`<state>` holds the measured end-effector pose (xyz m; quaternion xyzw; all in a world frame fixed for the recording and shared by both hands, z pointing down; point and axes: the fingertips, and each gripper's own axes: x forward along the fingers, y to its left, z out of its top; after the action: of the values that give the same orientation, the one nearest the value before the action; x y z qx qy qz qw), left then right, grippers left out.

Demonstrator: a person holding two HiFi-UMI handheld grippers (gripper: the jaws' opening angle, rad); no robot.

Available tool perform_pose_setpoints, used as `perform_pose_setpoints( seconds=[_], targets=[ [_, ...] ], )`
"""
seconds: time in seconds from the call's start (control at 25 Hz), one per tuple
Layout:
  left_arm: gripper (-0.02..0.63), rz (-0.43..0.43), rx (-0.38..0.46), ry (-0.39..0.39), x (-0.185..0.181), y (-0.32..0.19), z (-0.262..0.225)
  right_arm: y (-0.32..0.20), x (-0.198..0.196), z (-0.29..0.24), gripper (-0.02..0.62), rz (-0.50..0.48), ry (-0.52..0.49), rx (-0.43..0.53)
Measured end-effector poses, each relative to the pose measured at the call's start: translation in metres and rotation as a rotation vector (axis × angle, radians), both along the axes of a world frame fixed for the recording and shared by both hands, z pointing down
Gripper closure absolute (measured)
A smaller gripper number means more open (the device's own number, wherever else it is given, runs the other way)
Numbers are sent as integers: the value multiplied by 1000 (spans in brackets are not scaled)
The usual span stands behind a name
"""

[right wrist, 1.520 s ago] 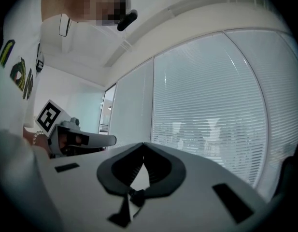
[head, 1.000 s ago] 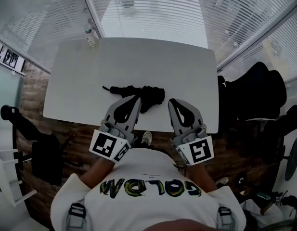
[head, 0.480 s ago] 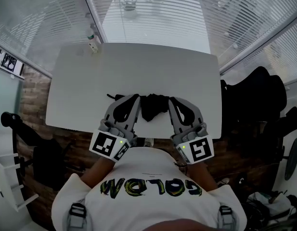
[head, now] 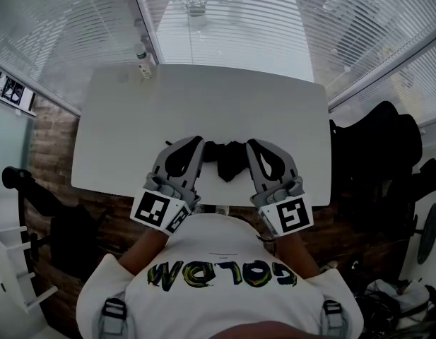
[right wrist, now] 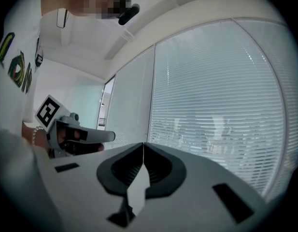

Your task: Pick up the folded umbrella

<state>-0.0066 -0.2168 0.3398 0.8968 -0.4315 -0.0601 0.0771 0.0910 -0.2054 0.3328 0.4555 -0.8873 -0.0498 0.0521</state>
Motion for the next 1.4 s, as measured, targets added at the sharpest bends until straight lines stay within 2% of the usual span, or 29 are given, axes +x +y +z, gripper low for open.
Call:
perform_pose_setpoints(
  seconds=[0.36, 0.72, 1.16, 1.4],
  targets=[
    [595, -9, -2, 7, -14, -5, 2, -13, -20, 39, 527, -50, 115, -69],
    [595, -15, -12, 10, -19, -3, 6, -24, -32, 97, 452, -93, 214, -183],
    [595, -16, -16, 12, -22, -2, 6, -31, -54, 173, 378, -234, 408, -321],
    [595, -16, -18, 11, -23, -4, 8, -33, -70, 210, 306, -337, 519, -386]
  ],
)
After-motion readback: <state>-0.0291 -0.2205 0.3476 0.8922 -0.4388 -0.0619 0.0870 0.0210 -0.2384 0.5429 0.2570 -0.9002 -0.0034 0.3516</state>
